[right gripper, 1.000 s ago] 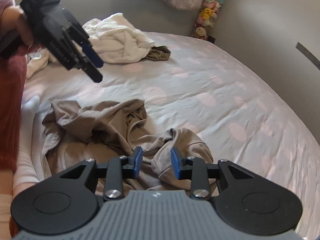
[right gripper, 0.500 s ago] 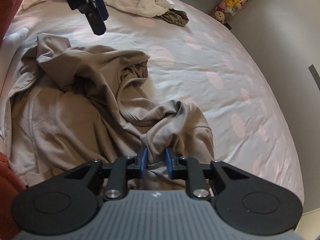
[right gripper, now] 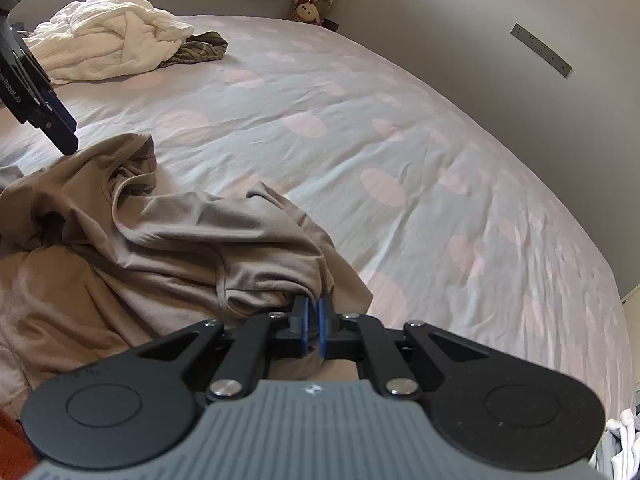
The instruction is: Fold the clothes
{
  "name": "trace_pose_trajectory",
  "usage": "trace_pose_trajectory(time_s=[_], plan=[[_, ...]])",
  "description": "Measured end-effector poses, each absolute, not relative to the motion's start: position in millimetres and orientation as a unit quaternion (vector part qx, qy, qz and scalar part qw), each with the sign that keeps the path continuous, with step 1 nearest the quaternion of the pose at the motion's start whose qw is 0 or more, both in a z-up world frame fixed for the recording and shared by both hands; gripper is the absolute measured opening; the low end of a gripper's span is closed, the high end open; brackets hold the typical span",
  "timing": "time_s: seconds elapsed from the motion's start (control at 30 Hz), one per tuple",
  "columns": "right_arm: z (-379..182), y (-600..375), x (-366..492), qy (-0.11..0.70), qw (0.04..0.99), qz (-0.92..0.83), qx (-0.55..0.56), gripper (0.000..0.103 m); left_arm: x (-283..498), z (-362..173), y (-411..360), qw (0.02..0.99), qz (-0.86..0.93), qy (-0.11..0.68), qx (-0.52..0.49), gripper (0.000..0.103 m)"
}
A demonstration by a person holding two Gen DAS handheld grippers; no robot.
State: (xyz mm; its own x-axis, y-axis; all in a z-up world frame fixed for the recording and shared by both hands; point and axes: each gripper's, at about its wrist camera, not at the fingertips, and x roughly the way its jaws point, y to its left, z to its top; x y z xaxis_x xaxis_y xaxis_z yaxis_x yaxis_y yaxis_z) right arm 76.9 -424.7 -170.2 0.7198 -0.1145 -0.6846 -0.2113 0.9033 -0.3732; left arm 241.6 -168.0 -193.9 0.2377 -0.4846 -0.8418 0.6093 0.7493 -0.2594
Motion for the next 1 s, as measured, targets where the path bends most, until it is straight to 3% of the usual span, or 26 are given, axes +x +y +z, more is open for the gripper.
trace_pose_trajectory(time_s=[0.13, 0.37, 0.43, 0.5, 0.73, 1.0], plan=[[-178, -417, 80, 0.372, 0.896, 0.033, -0.24, 0.006, 248, -218, -174, 0.774, -0.323, 0.54, 0.066, 0.046], [-181, -418, 86, 0.373, 0.896, 0.034, -0.239, 0.006, 238, -223, -187, 0.788, -0.321, 0.514, 0.109, 0.042], [-181, -418, 85, 0.37, 0.897, 0.032, -0.239, 0.006, 234, -220, -189, 0.789, -0.329, 0.506, 0.116, 0.018], [-180, -420, 84, 0.364, 0.901, 0.025, -0.236, 0.006, 232, -217, -189, 0.786, -0.341, 0.504, 0.106, 0.005], [-138, -435, 60, 0.303, 0.933, -0.02, -0.195, 0.004, 216, -171, -174, 0.841, -0.325, 0.424, 0.091, 0.004], [-61, -448, 19, 0.277, 0.953, 0.039, -0.117, 0.004, 203, -44, -117, 0.913, -0.293, 0.281, 0.045, 0.004]])
